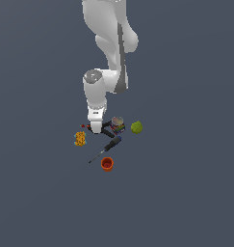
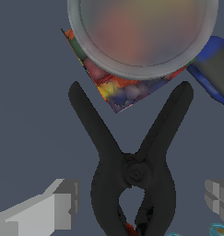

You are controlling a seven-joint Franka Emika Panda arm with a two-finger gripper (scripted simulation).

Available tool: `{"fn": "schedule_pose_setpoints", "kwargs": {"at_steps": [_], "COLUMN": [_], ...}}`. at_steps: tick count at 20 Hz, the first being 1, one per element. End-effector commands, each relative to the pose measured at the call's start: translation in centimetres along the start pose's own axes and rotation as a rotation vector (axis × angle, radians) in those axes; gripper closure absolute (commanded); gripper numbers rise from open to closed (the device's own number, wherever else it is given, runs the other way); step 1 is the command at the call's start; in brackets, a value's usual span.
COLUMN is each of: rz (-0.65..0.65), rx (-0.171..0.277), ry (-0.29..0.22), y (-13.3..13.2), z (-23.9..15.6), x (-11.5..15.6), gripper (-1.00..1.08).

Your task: Pick up a designated object from a clutter of objects.

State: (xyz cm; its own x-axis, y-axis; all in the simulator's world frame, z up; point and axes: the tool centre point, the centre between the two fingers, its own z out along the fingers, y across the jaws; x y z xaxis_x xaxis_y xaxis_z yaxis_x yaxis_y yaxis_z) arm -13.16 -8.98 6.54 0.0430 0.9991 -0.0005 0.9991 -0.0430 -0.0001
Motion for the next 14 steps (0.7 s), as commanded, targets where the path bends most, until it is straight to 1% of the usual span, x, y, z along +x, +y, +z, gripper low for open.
{"fn": "schedule_pose_setpoints", "kwargs": {"at_steps": [1,9,14], "rz": [0.0,-0.004,-0.004], "rx": [0.0,0.001,0.001], "ry": [0.0,0.0,0.0], "y": [0.0,-0.1,-0.1], "z": [0.5,3.4,4.5], "x": [0.0,0.0,0.0], "gripper": [-0.92,-0.92,-0.92]}}
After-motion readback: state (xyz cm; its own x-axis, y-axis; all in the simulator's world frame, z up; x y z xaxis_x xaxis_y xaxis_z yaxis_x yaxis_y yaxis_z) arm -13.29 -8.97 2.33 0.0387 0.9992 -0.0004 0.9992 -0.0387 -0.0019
